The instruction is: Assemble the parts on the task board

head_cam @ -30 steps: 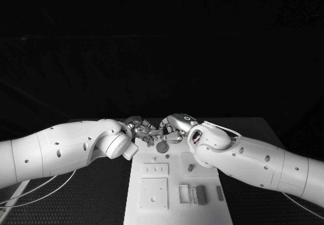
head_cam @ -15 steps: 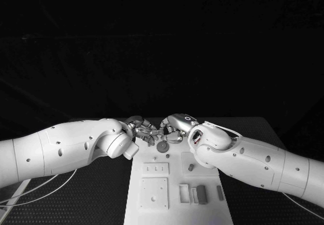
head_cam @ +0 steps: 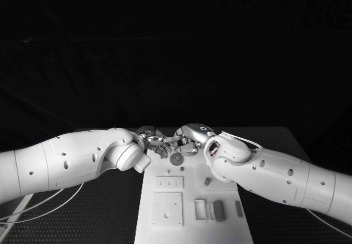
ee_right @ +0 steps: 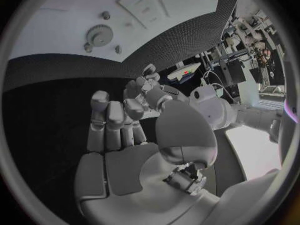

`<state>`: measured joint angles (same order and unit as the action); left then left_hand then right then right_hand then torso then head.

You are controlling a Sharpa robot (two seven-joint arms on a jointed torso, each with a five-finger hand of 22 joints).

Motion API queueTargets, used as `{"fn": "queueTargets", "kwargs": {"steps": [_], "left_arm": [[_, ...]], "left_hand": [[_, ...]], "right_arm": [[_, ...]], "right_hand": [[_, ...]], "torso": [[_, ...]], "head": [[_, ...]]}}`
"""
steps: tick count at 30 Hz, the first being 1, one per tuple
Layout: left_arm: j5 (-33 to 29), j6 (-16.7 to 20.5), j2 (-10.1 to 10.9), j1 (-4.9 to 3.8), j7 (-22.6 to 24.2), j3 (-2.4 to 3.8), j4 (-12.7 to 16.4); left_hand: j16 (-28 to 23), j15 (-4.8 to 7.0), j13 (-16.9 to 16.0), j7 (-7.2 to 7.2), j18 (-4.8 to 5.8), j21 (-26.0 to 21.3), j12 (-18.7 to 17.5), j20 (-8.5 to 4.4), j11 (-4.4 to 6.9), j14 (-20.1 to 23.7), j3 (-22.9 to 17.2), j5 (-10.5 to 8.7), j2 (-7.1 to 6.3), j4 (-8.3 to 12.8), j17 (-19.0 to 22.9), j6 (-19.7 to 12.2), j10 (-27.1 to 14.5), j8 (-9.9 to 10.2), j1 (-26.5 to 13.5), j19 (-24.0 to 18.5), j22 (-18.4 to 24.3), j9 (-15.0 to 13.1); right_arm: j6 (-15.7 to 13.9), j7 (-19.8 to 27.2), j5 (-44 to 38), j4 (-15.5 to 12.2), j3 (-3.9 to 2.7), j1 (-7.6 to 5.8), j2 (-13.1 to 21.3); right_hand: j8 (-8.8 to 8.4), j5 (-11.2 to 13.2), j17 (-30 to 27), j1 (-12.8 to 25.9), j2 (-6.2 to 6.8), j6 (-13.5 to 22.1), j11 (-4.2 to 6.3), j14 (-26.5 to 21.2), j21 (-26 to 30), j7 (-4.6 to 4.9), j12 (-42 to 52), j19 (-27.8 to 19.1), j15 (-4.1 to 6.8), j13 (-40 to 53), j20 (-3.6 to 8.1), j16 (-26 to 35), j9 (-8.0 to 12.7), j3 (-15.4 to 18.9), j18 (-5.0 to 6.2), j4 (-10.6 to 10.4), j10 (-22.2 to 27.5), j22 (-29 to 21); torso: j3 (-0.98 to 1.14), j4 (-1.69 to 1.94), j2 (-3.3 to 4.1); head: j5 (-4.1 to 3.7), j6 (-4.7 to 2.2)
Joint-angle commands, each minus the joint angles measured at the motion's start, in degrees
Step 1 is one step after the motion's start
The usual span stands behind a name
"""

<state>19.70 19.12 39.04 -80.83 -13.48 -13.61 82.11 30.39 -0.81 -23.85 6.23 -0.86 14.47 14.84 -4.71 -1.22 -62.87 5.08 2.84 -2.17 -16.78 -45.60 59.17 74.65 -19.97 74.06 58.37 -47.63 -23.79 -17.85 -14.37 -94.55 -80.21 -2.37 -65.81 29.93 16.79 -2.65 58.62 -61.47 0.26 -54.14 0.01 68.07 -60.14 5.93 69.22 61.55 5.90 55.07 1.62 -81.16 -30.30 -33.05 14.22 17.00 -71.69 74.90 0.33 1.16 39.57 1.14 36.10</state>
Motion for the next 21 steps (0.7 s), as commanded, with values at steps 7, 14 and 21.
{"fn": "queueTargets", "kwargs": {"steps": [7, 14, 21], "left_arm": [[-0.4, -1.0, -0.6, -0.13, 0.3, 0.17, 0.4], [0.1, -1.1, -0.7, -0.13, -0.3, 0.17, 0.4], [0.6, -1.1, -0.6, -0.13, -0.7, 0.17, 0.4]], "left_hand": [[0.3, 0.27, -0.2, -0.06, -0.16, -0.3, -0.5, -0.37, 0.0, -0.1, 0.3, -0.05, 1.25, 0.2, -0.1, 0.1, 0.4, 0.4, 2.5, 0.0, -0.3, 0.1], [0.2, 0.22, -0.4, -0.05, -0.1, -0.4, -0.6, -0.3, -0.01, -0.2, -0.1, -0.04, 1.49, 0.2, -0.2, 0.2, 0.6, 0.4, 5.8, 0.1, -0.5, 0.0], [0.2, 0.24, -0.6, -0.09, -0.06, -0.5, -0.7, -0.31, 0.03, -0.4, -1.4, -0.03, 0.87, 0.1, -0.4, 0.4, 0.8, 0.3, 8.6, 0.3, -0.8, 0.0]], "right_arm": [[1.1, 0.2, -0.4, -0.3, 0.06, 0.11, -0.7], [0.7, 0.1, -0.4, -0.4, 0.06, 0.11, -1.0], [0.9, 0.0, -0.4, -0.3, 0.06, 0.12, -0.9]], "right_hand": [[0.12, -0.1, -0.1, -0.4, 0.43, -0.8, 0.17, 0.1, -0.2, 0.34, -0.4, 0.0, 0.2, -0.1, 0.36, 0.2, -0.1, -0.1, 0.78, -0.2, -0.2, 0.3], [0.12, -0.1, -0.1, -0.4, 0.46, -0.8, 0.18, 0.1, -0.2, 0.34, -0.4, 0.0, 0.21, -0.1, 0.36, 0.2, -0.1, -0.1, 0.78, -0.2, -0.2, 0.3], [0.12, -0.1, 0.0, -0.3, 0.52, -0.8, 0.19, 0.2, -0.2, 0.33, -0.4, 0.1, 0.22, -0.1, 0.38, 0.2, -0.1, -0.1, 0.78, -0.3, -0.2, 0.3]], "torso": [[-0.02, 0.02, 0.0], [0.01, 0.01, 0.01], [-0.01, 0.04, 0.0]], "head": [[-0.05, 0.17], [-0.05, 0.22], [-0.04, 0.32]]}}
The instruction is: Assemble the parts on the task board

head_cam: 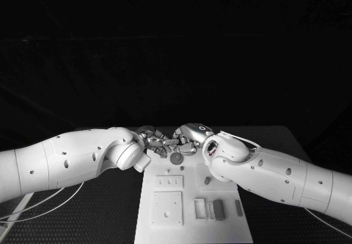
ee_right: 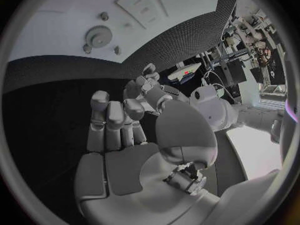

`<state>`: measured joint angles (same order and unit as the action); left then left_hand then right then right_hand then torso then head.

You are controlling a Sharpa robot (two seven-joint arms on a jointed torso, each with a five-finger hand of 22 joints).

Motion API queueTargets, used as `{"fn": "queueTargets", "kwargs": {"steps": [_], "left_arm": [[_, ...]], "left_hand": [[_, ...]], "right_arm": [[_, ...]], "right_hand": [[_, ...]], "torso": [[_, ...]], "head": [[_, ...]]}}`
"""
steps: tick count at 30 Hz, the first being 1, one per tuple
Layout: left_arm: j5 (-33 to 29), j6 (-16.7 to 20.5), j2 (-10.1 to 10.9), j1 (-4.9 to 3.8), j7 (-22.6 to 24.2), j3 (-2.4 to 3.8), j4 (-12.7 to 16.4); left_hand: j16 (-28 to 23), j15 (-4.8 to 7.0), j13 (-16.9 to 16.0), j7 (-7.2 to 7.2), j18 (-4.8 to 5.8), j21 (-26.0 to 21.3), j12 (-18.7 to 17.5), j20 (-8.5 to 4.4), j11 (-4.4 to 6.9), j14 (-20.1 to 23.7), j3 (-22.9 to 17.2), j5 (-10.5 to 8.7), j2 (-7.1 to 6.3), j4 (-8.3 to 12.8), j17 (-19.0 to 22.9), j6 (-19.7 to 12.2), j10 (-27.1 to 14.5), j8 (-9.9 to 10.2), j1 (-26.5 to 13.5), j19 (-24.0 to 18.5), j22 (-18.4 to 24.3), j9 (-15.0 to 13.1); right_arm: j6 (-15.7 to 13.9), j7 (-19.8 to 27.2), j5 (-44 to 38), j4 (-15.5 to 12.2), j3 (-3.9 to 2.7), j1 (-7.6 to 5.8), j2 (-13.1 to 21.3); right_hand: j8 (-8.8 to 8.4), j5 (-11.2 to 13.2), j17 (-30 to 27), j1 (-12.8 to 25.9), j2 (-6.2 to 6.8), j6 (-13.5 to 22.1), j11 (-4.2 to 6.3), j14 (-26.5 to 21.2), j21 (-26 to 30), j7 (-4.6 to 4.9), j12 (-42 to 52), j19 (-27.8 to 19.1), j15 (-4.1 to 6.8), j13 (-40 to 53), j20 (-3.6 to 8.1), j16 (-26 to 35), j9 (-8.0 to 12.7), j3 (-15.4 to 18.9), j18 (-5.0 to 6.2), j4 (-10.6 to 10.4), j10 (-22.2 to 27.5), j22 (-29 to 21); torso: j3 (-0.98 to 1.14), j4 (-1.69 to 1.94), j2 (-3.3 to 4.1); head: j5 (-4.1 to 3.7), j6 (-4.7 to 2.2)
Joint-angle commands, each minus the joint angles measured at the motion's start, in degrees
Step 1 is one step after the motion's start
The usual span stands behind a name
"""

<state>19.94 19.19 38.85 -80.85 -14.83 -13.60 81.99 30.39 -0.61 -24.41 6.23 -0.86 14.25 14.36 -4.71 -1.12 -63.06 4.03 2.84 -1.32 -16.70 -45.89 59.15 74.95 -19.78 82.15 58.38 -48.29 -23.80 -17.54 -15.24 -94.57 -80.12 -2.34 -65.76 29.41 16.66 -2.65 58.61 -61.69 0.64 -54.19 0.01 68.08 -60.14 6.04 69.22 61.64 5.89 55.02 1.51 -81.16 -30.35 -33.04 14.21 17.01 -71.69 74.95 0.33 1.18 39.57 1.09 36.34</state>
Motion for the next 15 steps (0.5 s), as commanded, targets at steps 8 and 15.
{"fn": "queueTargets", "kwargs": {"steps": [8, 15], "left_arm": [[0.3, -0.9, -0.6, -0.12, 0.6, 0.17, 0.6], [1.0, -0.5, -0.6, -0.12, -0.2, 0.17, 0.5]], "left_hand": [[0.4, 0.08, -0.3, -0.16, 0.01, -0.2, -0.1, -0.35, 0.04, -0.6, -0.1, -0.02, -0.79, -0.1, -0.3, 0.8, 1.0, 0.0, -2.4, 0.7, -0.2, -0.1], [0.7, 0.38, -0.6, -0.44, -0.13, -0.2, 0.0, -0.63, 0.32, -1.0, 0.8, -0.05, -1.38, -0.1, -0.5, 1.2, 1.4, -0.2, -4.8, 1.2, -0.4, -0.2]], "right_arm": [[1.4, 0.5, -0.6, 0.3, 0.08, 0.07, -1.1], [1.2, 0.0, -0.8, 0.3, 0.33, 0.07, -1.5]], "right_hand": [[0.24, -0.1, -0.1, -0.1, 0.25, -0.8, 0.2, 0.2, -0.2, 0.2, -0.4, 0.0, 0.24, -0.1, 0.51, 0.3, -0.1, -0.1, 0.79, -0.3, -0.2, 0.2], [0.24, -0.1, -0.1, -0.2, 0.31, -0.9, 0.21, 0.3, -0.2, 0.19, -0.4, 0.0, 0.25, -0.1, 0.52, 0.3, -0.1, -0.1, 0.79, -0.3, -0.2, 0.2]], "torso": [[-0.02, -0.05, 0.02], [0.02, 0.0, 0.03]], "head": [[0.16, 0.11], [0.13, 0.13]]}}
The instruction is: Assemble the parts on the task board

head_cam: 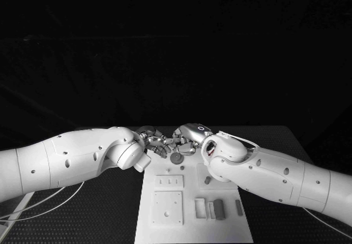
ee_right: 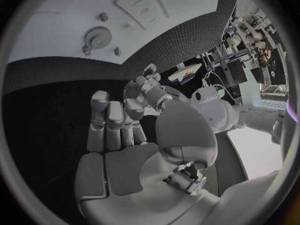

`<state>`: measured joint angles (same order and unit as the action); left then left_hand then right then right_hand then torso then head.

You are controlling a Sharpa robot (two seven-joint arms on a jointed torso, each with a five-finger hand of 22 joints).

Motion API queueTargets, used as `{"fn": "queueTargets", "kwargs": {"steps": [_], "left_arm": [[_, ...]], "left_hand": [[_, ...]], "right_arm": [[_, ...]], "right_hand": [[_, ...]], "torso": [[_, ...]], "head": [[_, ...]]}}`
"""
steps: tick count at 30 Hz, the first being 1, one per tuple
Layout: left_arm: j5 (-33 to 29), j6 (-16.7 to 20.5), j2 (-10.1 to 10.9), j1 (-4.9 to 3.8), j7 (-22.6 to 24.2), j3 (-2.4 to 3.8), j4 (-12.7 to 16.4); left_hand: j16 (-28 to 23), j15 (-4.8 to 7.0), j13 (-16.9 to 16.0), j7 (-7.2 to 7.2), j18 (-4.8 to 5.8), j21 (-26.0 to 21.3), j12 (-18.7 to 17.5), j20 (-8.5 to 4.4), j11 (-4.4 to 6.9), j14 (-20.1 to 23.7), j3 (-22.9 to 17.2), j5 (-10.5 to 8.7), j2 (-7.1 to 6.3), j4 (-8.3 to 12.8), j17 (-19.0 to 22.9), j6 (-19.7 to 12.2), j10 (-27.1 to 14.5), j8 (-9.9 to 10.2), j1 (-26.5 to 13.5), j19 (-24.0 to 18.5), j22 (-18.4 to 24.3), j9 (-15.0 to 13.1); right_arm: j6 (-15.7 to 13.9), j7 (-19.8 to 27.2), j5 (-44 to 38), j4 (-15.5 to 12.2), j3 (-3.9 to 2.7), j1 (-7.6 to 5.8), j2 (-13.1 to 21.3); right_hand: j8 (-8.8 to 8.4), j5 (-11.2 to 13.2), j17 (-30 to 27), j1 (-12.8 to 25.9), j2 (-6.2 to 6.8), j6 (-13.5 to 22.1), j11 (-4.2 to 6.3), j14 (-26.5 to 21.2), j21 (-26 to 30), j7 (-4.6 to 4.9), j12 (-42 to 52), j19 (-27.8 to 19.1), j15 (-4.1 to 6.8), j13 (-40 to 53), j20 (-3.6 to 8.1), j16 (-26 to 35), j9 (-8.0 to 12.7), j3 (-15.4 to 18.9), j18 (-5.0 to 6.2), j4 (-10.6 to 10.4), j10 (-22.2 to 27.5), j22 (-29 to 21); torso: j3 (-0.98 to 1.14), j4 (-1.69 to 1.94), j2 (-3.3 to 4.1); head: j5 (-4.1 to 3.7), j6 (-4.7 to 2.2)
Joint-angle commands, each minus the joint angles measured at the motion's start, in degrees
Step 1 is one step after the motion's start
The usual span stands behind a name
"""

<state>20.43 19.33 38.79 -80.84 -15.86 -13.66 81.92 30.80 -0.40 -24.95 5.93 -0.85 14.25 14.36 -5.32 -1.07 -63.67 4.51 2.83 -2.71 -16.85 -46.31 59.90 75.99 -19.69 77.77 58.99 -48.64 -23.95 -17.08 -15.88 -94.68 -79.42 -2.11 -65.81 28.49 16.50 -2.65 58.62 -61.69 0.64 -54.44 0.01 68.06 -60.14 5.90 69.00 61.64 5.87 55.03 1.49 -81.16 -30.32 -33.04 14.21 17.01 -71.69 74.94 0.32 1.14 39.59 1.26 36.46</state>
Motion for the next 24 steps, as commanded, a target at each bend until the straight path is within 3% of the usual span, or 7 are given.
{"fn": "queueTargets", "kwargs": {"steps": [1, 14, 24], "left_arm": [[0.7, -0.6, -0.6, -0.14, 0.7, 0.23, 0.6], [2.8, -0.8, -0.9, -0.14, -1.2, 0.23, 0.6], [2.9, -0.1, -1.0, -0.14, -1.8, 0.23, 0.6]], "left_hand": [[0.4, 0.25, -0.2, -0.21, -0.17, -0.1, 0.1, -0.09, 0.35, -0.6, 0.4, -0.04, -0.02, 0.1, -0.2, 0.6, 0.5, -0.3, -0.5, 0.7, -0.1, -0.1], [1.2, 0.85, -1.0, -0.81, -0.31, 0.2, 0.8, -0.62, 0.98, -1.6, 0.2, 0.0, -0.69, 0.2, -0.9, 1.8, 1.7, -0.8, 1.0, 1.9, -0.7, -0.4], [1.3, 1.05, -1.6, -0.98, -0.17, 0.1, 1.1, -0.83, 1.15, -2.0, -2.2, 0.06, -0.21, 0.2, -1.2, 2.2, 1.9, -0.8, 4.4, 2.4, -0.9, -0.3]], "right_arm": [[0.7, 0.6, -0.7, -0.4, 0.09, 0.12, -0.6], [0.8, 0.1, -1.0, -0.6, 0.09, 0.12, -0.9], [1.2, -0.2, -1.0, -0.5, 0.14, 0.12, -1.2]], "right_hand": [[0.4, -0.1, 0.0, -0.2, 0.31, -0.6, 0.21, 0.3, -0.2, 0.33, -0.2, 0.0, 0.28, -0.1, 0.54, 0.2, -0.1, -0.1, 0.79, -0.3, -0.2, 0.2], [0.41, -0.1, 0.0, -0.1, 0.42, -0.7, 0.23, 0.4, -0.2, 0.31, -0.2, 0.1, 0.29, -0.1, 0.56, 0.3, -0.1, -0.1, 0.79, -0.3, -0.3, 0.2], [0.4, -0.1, -0.1, -0.1, 0.51, -0.7, 0.24, 0.4, -0.2, 0.3, -0.2, 0.1, 0.3, -0.1, 0.58, 0.3, -0.1, -0.1, 0.79, -0.3, -0.3, 0.2]], "torso": [[0.01, 0.05, 0.0], [0.02, -0.01, 0.0], [0.06, 0.02, 0.01]], "head": [[-0.1, 0.09], [-0.14, 0.18], [-0.03, 0.31]]}}
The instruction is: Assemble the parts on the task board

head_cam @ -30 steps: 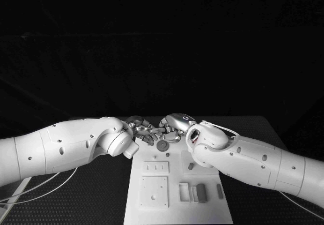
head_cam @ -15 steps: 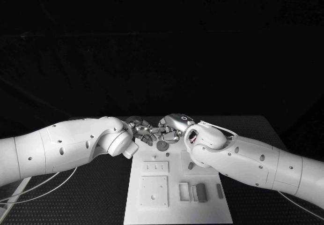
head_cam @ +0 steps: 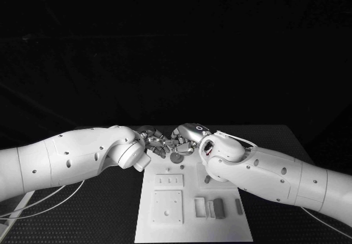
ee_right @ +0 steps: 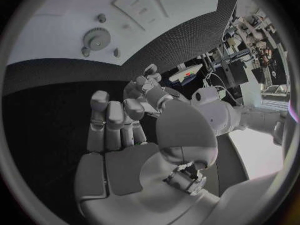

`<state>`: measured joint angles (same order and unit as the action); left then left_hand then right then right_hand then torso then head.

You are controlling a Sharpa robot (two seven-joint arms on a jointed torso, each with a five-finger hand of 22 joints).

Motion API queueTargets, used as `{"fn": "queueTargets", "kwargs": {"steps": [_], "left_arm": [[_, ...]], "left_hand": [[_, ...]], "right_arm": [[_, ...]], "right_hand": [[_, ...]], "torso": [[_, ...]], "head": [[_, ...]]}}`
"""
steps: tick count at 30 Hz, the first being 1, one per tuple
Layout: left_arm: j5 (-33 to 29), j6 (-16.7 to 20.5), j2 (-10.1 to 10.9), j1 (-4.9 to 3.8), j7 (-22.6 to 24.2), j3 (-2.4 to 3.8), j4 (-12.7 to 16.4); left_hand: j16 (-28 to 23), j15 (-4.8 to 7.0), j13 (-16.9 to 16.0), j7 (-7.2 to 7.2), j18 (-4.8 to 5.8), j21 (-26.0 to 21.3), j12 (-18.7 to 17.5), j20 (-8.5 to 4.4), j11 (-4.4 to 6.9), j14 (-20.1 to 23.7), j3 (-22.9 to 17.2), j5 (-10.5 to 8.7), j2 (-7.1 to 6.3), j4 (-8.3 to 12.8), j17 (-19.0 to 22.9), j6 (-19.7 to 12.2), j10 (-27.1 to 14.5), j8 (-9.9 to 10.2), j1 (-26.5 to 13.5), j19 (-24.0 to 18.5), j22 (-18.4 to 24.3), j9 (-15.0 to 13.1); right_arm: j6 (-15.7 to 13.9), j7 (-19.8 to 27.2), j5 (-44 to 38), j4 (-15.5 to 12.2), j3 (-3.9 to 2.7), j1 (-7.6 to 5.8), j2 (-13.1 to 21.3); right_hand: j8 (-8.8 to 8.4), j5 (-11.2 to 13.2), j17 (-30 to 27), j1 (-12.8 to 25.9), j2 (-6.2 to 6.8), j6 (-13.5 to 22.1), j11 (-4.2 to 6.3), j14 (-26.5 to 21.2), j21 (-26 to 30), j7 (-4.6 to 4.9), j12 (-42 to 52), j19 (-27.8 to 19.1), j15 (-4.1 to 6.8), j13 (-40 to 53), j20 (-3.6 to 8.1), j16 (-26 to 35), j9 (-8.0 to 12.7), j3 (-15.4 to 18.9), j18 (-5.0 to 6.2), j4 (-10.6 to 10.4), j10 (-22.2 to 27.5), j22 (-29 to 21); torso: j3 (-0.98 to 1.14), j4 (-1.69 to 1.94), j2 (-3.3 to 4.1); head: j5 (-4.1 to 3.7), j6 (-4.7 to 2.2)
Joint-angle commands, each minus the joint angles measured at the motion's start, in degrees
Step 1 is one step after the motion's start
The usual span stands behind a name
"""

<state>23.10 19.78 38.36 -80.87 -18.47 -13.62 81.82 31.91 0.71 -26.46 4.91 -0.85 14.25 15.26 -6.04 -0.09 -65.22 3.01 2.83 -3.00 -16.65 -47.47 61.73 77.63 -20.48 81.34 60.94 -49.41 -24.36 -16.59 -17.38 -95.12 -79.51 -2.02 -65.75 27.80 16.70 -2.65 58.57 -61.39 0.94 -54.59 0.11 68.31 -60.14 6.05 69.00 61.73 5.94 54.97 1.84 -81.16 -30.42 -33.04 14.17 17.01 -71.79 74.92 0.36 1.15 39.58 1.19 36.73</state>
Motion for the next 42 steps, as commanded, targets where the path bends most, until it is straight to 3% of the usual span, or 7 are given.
{"fn": "queueTargets", "kwargs": {"steps": [1, 8, 12, 20, 27, 42], "left_arm": [[0.2, -0.5, -0.6, -0.11, 0.8, 0.19, 0.7], [-0.3, 0.1, -0.3, -0.11, 0.6, 0.19, 0.6], [-0.8, 0.0, -0.2, -0.1, 0.7, 0.19, 0.7], [-3.4, 0.2, -0.2, -0.1, -0.1, 0.2, 0.8], [-5.9, -0.4, 0.0, -0.1, 0.0, 0.21, 0.8], [-7.9, -2.9, 0.1, -0.1, 0.1, 0.21, 0.7]], "left_hand": [[0.2, -0.07, -0.2, 0.05, -0.13, 0.0, 0.2, -0.1, 0.16, -0.4, -1.4, 0.06, 0.1, 0.0, -0.1, 0.4, 0.2, 0.0, 1.6, 0.5, -0.1, 0.1], [-0.1, -0.1, -0.8, -0.11, 0.2, -0.9, 0.2, -0.16, 0.16, -0.6, -8.5, 0.86, 0.29, 0.2, -0.4, 0.7, 0.2, 0.5, 7.7, 0.6, -0.2, 0.4], [-0.1, -0.06, -1.1, -0.21, 0.29, -1.1, 0.3, -0.16, 0.24, -0.7, -10.4, 1.09, 0.45, 0.2, -0.5, 0.9, 0.4, 0.5, 8.6, 0.6, -0.2, 0.4], [0.4, 0.14, -1.6, -0.45, 0.34, -1.0, 0.7, -0.33, 0.54, -1.2, -11.5, 0.92, 0.96, 0.3, -1.1, 1.6, 0.9, 0.3, 8.4, 0.9, -0.5, 0.1], [0.6, 0.24, -2.0, -0.51, 0.38, -1.0, 1.0, -0.45, 0.66, -1.3, -11.8, 0.24, 1.55, 0.3, -1.5, 1.7, 1.0, 0.2, 8.0, 1.0, -0.8, -0.1], [1.6, 0.57, -3.4, -0.79, 0.33, -0.6, 2.2, -0.8, 1.08, -1.7, -11.4, 0.05, 2.86, 0.3, -3.0, 2.2, 1.3, -0.4, 5.9, 1.5, -1.7, -1.0]], "right_arm": [[0.8, 1.3, -0.6, -0.4, 0.06, 0.06, -0.4], [1.0, 1.2, -0.6, -0.3, 0.09, 0.06, -0.3], [1.3, 1.3, -0.6, 0.0, 0.11, 0.06, -0.2], [1.6, 1.3, -0.5, 0.5, 0.2, 0.12, -0.3], [1.6, 1.5, -0.3, 0.9, 0.33, 0.22, -0.4], [-0.4, 2.4, 0.2, 1.0, 0.43, 0.6, -0.2]], "right_hand": [[0.21, -0.1, 0.0, -0.4, 0.21, -0.5, 0.15, 0.2, -0.2, 0.15, -0.2, 0.0, 0.23, -0.1, 0.23, 0.3, 0.0, -0.1, 0.83, -0.3, -0.2, 0.2], [0.21, -0.1, -0.1, -0.4, 0.24, -0.6, 0.15, 0.1, -0.1, 0.14, -0.3, 0.1, 0.24, -0.1, 0.24, 0.3, 0.0, -0.1, 0.83, -0.3, -0.2, 0.2], [0.21, -0.1, -0.2, -0.4, 0.25, -0.6, 0.16, 0.1, -0.1, 0.14, -0.3, 0.1, 0.24, -0.1, 0.24, 0.3, 0.0, -0.1, 0.83, -0.3, -0.2, 0.2], [0.18, -0.1, -0.3, -0.3, 0.33, -0.6, 0.16, 0.0, -0.1, 0.14, -0.3, 0.1, 0.24, -0.1, 0.25, 0.4, 0.0, -0.1, 0.83, -0.3, -0.3, 0.2], [0.03, -0.1, -0.9, -0.2, 1.17, -0.5, 0.13, -0.3, 0.0, 0.17, -0.4, 0.1, 0.23, -0.2, 0.26, 0.7, 0.0, 0.0, 0.83, -0.3, -0.3, 0.1], [-0.2, -0.1, -1.0, -0.1, 1.69, -0.2, 0.07, -0.3, 0.2, 0.24, -0.6, 0.1, 0.19, -0.3, 0.25, 0.9, 0.1, 0.0, 0.83, -0.3, -0.3, 0.0]], "torso": [[0.02, 0.02, 0.02], [-0.02, 0.02, 0.0], [-0.01, 0.03, 0.0], [-0.04, 0.03, 0.01], [-0.04, 0.04, 0.01], [0.0, 0.01, 0.01]], "head": [[0.04, 0.04], [0.08, 0.13], [0.06, 0.15], [-0.03, 0.17], [-0.1, 0.32], [-0.02, 0.33]]}}
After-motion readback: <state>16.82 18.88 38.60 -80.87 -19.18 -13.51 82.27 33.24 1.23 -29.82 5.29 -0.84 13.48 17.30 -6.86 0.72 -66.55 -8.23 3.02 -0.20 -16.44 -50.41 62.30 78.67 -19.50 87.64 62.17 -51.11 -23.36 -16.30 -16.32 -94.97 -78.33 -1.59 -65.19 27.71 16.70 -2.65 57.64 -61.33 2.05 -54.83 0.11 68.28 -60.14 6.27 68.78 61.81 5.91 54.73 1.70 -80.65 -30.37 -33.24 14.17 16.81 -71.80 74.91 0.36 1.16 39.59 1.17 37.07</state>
